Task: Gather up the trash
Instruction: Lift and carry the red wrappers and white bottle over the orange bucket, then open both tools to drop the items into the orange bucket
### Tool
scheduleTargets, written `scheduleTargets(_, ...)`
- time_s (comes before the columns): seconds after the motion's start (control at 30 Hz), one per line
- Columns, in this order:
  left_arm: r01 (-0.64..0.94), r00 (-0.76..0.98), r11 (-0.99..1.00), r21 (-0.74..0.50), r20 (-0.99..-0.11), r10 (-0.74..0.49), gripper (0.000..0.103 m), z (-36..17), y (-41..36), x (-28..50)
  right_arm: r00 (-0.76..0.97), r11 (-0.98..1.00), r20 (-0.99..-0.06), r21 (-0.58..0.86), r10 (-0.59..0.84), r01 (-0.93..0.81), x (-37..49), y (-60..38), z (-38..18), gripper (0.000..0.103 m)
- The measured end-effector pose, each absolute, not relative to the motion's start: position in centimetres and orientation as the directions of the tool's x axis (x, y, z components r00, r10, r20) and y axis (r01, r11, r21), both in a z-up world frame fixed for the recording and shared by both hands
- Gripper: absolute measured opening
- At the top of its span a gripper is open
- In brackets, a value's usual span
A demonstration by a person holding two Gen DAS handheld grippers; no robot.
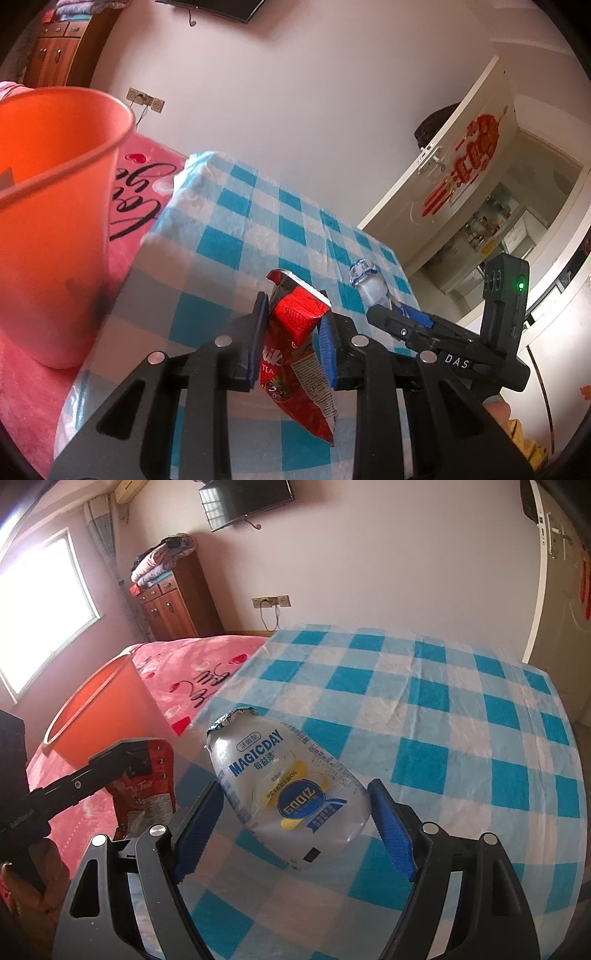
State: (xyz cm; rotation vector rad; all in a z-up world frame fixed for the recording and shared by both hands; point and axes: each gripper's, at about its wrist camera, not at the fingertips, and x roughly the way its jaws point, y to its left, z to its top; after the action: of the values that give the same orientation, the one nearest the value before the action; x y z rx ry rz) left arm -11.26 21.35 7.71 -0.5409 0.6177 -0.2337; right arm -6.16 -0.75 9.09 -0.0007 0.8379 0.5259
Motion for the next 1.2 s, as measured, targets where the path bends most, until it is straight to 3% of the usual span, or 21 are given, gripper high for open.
scheduleTargets(0.43,0.026,0.886,0.845,-0.534,-0.379,-0.266,0.028,13.2,26.4,-14.1,0.479,0.781,-0.661,0.276,0.577,-0.560,-5.8,5.8,13.2,0.079)
scheduleTargets(0.77,-0.107,0.944,0.850,-0.516,-0.320,-0.076,0.028,16.3,33.8,-16.5,0.399,0.661,-0.605,0.297,0.689,-0.689,-4.5,15.3,17.0,0.079)
scheduleTargets(1.0,-0.205,0.940,0.821,-0.533,-0.341,0.013,0.028,15.3,37.9,-16.3,0.353,0.601,-0.602,0.275,0.716,-0.750,-3.8,21.2,17.6,0.079)
scheduleTargets(1.2,-0.246,0.923,0.801,-0.546,-0.385,0.021,0.027,13.3,39.7,-14.8,0.313,0.576,-0.617,0.286,0.722,-0.765,-2.8,24.8,16.6,0.081)
